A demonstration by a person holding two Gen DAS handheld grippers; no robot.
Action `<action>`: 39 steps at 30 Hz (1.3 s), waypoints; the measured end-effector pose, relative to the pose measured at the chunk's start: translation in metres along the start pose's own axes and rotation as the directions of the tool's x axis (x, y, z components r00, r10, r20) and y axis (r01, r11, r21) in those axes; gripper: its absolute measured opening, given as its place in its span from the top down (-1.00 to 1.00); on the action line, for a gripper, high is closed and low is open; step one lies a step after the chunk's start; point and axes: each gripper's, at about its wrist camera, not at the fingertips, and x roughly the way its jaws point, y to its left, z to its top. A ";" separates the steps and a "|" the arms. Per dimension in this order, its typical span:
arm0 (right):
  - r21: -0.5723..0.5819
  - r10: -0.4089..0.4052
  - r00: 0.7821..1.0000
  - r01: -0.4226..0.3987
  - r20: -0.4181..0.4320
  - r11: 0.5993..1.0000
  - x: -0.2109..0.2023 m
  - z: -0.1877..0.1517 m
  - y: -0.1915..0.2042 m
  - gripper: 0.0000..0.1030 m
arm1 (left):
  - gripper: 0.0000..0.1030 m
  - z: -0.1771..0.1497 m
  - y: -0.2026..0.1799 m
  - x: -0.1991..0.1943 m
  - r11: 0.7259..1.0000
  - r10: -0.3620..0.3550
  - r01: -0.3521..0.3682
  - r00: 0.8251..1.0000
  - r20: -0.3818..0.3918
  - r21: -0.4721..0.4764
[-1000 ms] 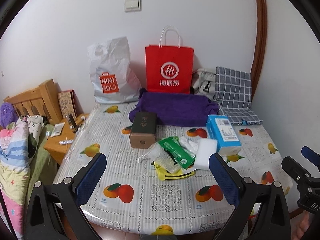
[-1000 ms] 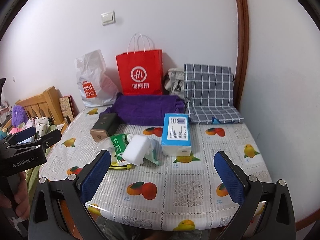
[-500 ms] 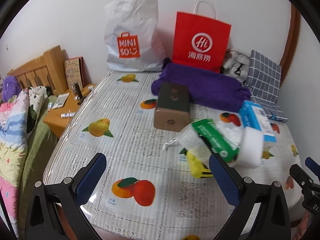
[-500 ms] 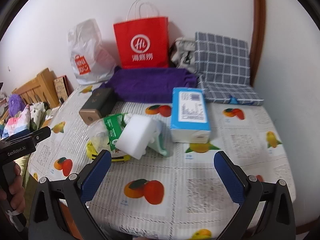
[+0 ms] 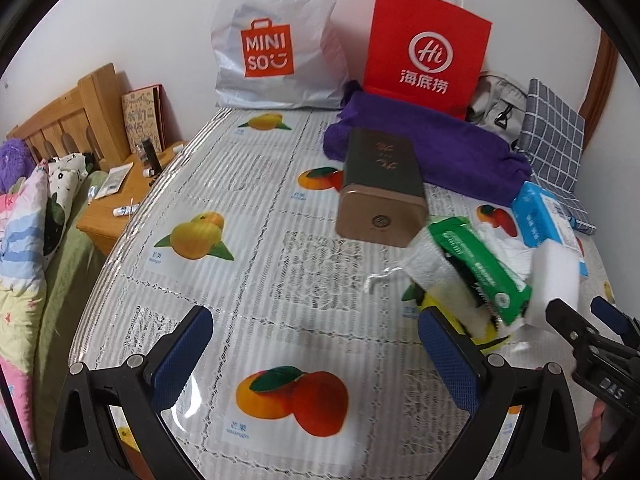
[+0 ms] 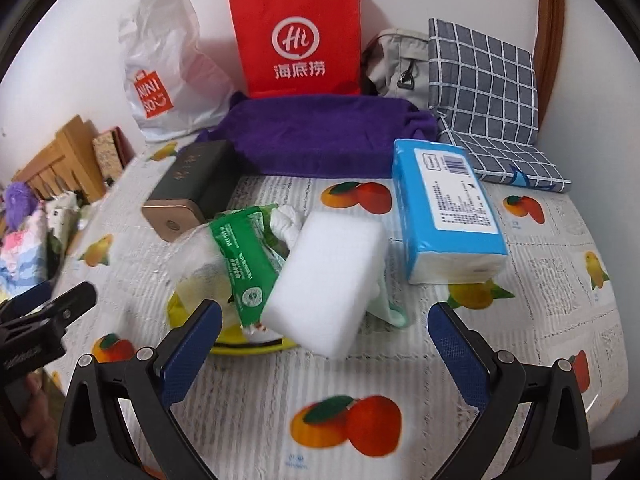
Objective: Organize soft objects
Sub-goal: 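Grasp the white sponge with the right tool while the left tool grasps the green packet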
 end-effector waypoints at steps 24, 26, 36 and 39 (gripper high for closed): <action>0.035 0.022 0.996 -0.025 0.092 0.999 -0.024 -0.003 -0.056 -0.14 | -0.99 0.011 -0.058 0.013 0.982 -0.173 0.174 0.985 -0.022 0.069; 0.039 0.025 0.995 -0.029 0.092 0.999 -0.025 -0.007 -0.065 -0.14 | -0.99 0.011 -0.071 0.015 0.980 -0.175 0.177 0.984 -0.031 0.086; 0.052 0.051 0.998 -0.052 0.022 0.997 -0.002 -0.030 -0.119 -0.14 | -0.99 0.023 -0.131 0.037 0.982 -0.153 0.161 0.985 -0.081 0.102; 0.061 0.059 0.998 -0.060 0.005 0.996 0.008 -0.036 -0.131 -0.14 | -0.99 0.027 -0.135 0.049 0.987 -0.145 0.152 0.984 -0.105 0.058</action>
